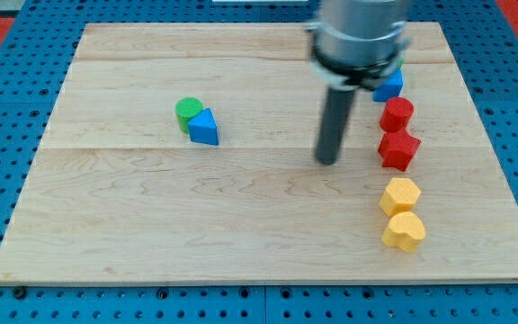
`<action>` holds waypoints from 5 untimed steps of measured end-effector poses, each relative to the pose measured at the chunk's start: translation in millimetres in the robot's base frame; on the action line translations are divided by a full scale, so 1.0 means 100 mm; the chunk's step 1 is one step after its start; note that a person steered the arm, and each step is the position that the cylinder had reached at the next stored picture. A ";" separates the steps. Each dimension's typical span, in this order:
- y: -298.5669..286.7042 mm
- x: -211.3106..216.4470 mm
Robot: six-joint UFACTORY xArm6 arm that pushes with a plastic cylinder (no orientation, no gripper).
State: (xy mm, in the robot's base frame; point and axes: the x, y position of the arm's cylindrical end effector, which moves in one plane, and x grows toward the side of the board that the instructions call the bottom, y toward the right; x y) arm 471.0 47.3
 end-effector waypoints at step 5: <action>-1.32 -0.43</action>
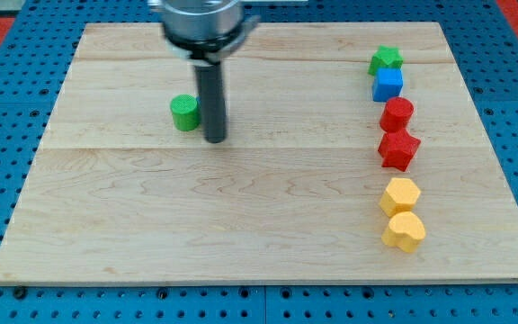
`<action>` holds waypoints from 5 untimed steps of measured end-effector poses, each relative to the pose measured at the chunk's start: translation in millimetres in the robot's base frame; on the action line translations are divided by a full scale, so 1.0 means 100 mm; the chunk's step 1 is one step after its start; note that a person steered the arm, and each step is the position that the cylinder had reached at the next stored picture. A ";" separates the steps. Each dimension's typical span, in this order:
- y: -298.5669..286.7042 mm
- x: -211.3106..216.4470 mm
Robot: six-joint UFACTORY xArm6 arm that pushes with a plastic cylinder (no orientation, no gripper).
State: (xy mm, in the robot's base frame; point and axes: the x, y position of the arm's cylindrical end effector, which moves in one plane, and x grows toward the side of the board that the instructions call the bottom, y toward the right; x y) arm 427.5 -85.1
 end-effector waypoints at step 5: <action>1.29 -1.25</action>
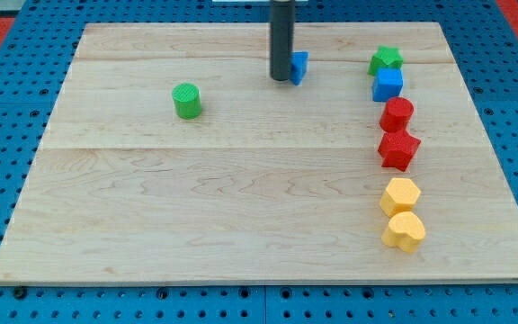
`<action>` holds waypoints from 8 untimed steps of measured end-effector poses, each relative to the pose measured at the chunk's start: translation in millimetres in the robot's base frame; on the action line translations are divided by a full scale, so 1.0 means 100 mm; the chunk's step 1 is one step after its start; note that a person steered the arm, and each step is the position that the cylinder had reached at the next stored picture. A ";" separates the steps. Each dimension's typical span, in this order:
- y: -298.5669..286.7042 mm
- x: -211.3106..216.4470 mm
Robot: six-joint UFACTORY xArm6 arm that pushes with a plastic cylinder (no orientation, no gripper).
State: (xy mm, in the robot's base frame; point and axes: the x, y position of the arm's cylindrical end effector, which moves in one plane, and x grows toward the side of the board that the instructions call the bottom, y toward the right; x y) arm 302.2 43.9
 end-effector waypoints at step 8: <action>0.85 -0.87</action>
